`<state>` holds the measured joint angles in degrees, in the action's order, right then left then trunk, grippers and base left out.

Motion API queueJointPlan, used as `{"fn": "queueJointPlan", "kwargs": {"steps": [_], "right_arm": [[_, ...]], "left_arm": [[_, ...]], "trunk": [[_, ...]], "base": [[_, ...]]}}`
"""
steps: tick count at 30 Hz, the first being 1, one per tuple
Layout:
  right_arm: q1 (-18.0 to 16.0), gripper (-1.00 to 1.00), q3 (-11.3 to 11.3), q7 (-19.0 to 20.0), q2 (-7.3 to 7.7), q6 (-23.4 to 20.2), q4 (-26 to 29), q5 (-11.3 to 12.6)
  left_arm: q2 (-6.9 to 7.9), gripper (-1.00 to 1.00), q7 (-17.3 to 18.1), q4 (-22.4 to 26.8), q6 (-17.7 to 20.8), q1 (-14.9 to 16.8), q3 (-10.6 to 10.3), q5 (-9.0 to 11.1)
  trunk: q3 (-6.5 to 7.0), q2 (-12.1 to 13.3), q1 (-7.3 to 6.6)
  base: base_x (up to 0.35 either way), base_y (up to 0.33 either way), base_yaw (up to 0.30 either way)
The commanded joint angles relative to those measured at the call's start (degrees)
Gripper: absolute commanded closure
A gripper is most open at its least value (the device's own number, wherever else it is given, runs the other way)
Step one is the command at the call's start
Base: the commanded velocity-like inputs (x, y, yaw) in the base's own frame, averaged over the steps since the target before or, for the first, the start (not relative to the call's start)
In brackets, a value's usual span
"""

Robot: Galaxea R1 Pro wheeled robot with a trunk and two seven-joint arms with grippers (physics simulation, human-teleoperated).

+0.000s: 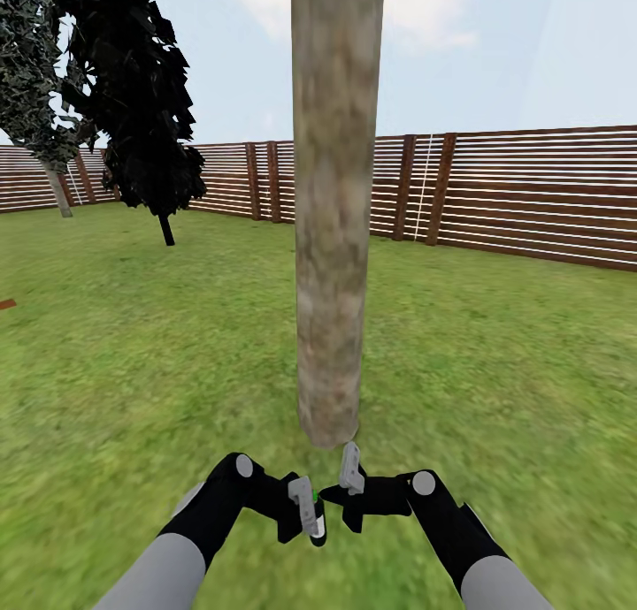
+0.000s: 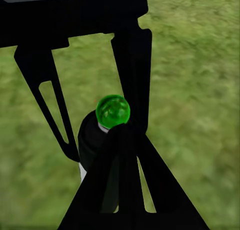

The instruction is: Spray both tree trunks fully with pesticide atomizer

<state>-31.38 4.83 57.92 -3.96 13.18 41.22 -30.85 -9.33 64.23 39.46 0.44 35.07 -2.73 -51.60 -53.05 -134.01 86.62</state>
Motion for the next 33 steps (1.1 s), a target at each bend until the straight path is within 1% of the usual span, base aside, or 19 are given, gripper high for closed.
{"fn": "queueJointPlan", "kwargs": {"steps": [1,4,6,7,10,12,15,18,20,22,23,25,26,27,28,29,30,31,33], "right_arm": [[0.0,1.0,0.0,0.0,0.0,0.0,0.0,0.0],[0.0,1.0,0.0,0.0,0.0,0.0,0.0,0.0],[0.0,1.0,0.0,0.0,0.0,0.0,0.0,0.1],[0.0,1.0,0.0,0.0,0.02,0.0,-0.1,0.1],[0.0,1.0,0.0,0.0,0.08,0.0,-0.1,0.0],[0.0,1.0,0.0,0.0,0.1,0.0,-0.3,0.0],[0.0,1.0,-0.1,0.0,0.3,0.0,-0.3,0.0],[0.0,1.0,-0.1,0.0,0.61,0.1,-0.3,-0.1],[0.0,1.0,-0.3,0.0,0.98,0.1,-0.4,-0.2],[0.0,1.0,-0.4,-0.2,2.53,0.1,-0.5,-0.2],[0.1,1.0,-0.4,-0.3,3.9,0.1,-0.7,-0.2],[0.1,1.0,-0.5,-0.5,5.9,0.2,-3.1,0.0],[0.1,1.0,-0.6,-1.5,6.4,0.3,-4.9,0.0],[0.1,1.0,-0.7,-4.6,7.08,0.4,-6.8,0.1],[0.2,1.0,-1.0,-13.0,8.33,0.3,-9.7,0.2],[0.1,1.0,-2.0,-19.9,8.79,0.3,-12.2,0.3],[0.2,1.0,-4.3,-26.6,9.01,0.3,-15.0,0.4],[0.1,1.0,-7.8,-32.6,9.11,0.4,-17.7,0.4],[0.1,1.0,-16.3,-42.0,9.2,0.4,-22.2,0.4]], "left_arm": [[0.01,1.0,0.0,0.0,0.0,0.0,0.0,0.0],[0.4,1.0,-1.3,-0.5,0.1,-0.1,-0.1,-0.6],[1.47,1.0,-2.6,-0.7,0.0,-0.3,-0.2,-0.8],[3.11,1.0,-2.7,-0.8,0.0,-0.3,-0.3,-1.3],[5.7,1.0,-2.8,-0.8,-0.1,-0.5,-0.3,-3.0],[8.84,1.0,-2.8,-0.8,-0.2,-0.7,-0.3,-4.6],[12.27,1.0,-2.8,-0.6,-0.3,-0.9,-0.3,-5.4],[16.6,1.0,-3.1,-0.4,0.1,-1.0,0.3,-5.6],[19.91,1.0,-3.1,-0.4,0.1,-1.1,1.5,-5.0],[22.02,1.0,-3.7,-0.8,0.0,-1.3,5.8,-4.7],[22.37,1.0,-4.9,-0.9,-0.1,-1.5,9.8,-4.6],[22.17,1.0,-9.2,-1.7,-0.4,-2.6,17.5,-4.5],[21.9,1.0,-11.8,-2.8,-0.5,-3.1,20.3,-4.4],[21.37,1.0,-14.7,-4.5,-0.5,-3.4,22.1,-4.2],[20.13,1.0,-20.2,-7.1,-0.5,-3.6,23.3,-2.6],[19.04,1.0,-24.9,-8.5,-0.5,-3.6,23.7,-0.8],[17.97,1.0,-29.9,-9.7,-0.5,-3.7,23.9,1.2],[17.18,1.0,-34.5,-10.9,-0.5,-3.7,24.0,3.3],[16.47,1.0,-40.4,-13.8,-0.5,-3.7,24.1,7.9]], "trunk": [[0.0,0.0,0.0],[0.0,0.0,0.0],[0.0,0.0,0.0],[0.0,0.0,0.0],[0.0,0.0,0.0],[0.0,0.0,0.0],[0.0,0.0,0.0],[0.0,0.0,0.0],[0.0,0.0,0.0],[0.0,0.0,0.0],[0.0,0.0,0.0],[0.0,0.0,0.0],[0.0,0.0,0.0],[0.0,0.0,0.0],[0.0,0.0,0.0],[0.0,0.0,0.0],[0.0,0.0,0.0],[0.0,0.0,0.0],[0.0,0.0,0.0]], "base": [[0.0,0.0,0.0],[0.0,0.0,0.0],[0.0,0.0,0.0],[0.0,0.0,0.0],[0.0,0.0,0.0],[0.0,0.0,0.0],[0.0,0.0,0.0],[0.0,0.0,0.0],[0.0,0.0,0.0],[0.0,0.0,0.0],[0.0,0.0,0.0],[0.0,0.0,0.0],[0.0,0.0,0.0],[0.0,0.0,0.0],[0.0,0.0,0.0],[0.0,0.0,0.0],[0.0,0.0,0.0],[0.0,0.0,0.0],[0.0,0.0,0.0]]}}
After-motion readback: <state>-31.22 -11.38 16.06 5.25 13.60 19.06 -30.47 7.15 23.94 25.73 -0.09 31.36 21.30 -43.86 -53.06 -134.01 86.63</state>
